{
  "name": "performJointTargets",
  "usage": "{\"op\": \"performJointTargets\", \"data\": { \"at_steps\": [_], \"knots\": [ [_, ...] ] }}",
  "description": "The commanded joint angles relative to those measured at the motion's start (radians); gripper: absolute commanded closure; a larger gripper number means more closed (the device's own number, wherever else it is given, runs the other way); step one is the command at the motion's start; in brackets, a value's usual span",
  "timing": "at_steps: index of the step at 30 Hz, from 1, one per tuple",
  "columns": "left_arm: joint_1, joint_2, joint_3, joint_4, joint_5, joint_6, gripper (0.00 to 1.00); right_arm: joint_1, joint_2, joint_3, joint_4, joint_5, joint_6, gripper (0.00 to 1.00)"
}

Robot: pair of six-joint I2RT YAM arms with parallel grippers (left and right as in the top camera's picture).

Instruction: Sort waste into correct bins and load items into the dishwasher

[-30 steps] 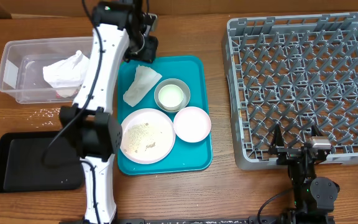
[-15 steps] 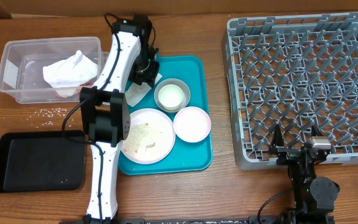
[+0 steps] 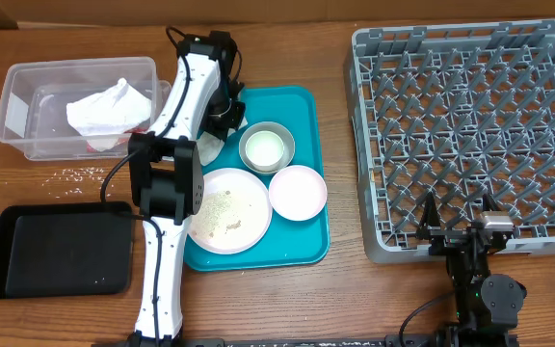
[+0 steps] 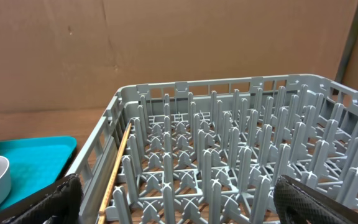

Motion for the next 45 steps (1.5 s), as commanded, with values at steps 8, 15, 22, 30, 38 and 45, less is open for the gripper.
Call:
{"op": "performJointTargets", "data": {
  "at_steps": [8,15,22,30,38,45],
  "knots": [
    [0.015,-0.064,0.204,-0.034,-0.034,-0.187,0.96,-0.002,-0.008,-0.010,0.006,0.006,-0.003,0.00],
    [0.114,-0.226,0.301,0.047,-0.203,-0.473,0.96,-0.002,-0.008,-0.010,0.006,0.006,-0.003,0.00],
    [0.271,-0.262,0.296,0.034,-0.208,-0.654,0.96,-0.002,-0.008,-0.010,0.006,0.006,-0.003,0.00],
    [0.413,-0.245,0.263,0.044,-0.173,-0.723,0.96,-0.002,-0.008,-0.010,0.006,0.006,-0.003,0.00],
    [0.459,-0.209,0.262,0.050,-0.155,-0.723,0.55,-0.002,-0.008,-0.010,0.006,0.006,-0.003,0.00],
    [0.460,-0.211,0.263,0.003,-0.153,-0.722,0.33,-0.002,-0.008,-0.010,0.006,0.006,-0.003,0.00]
  ]
}}
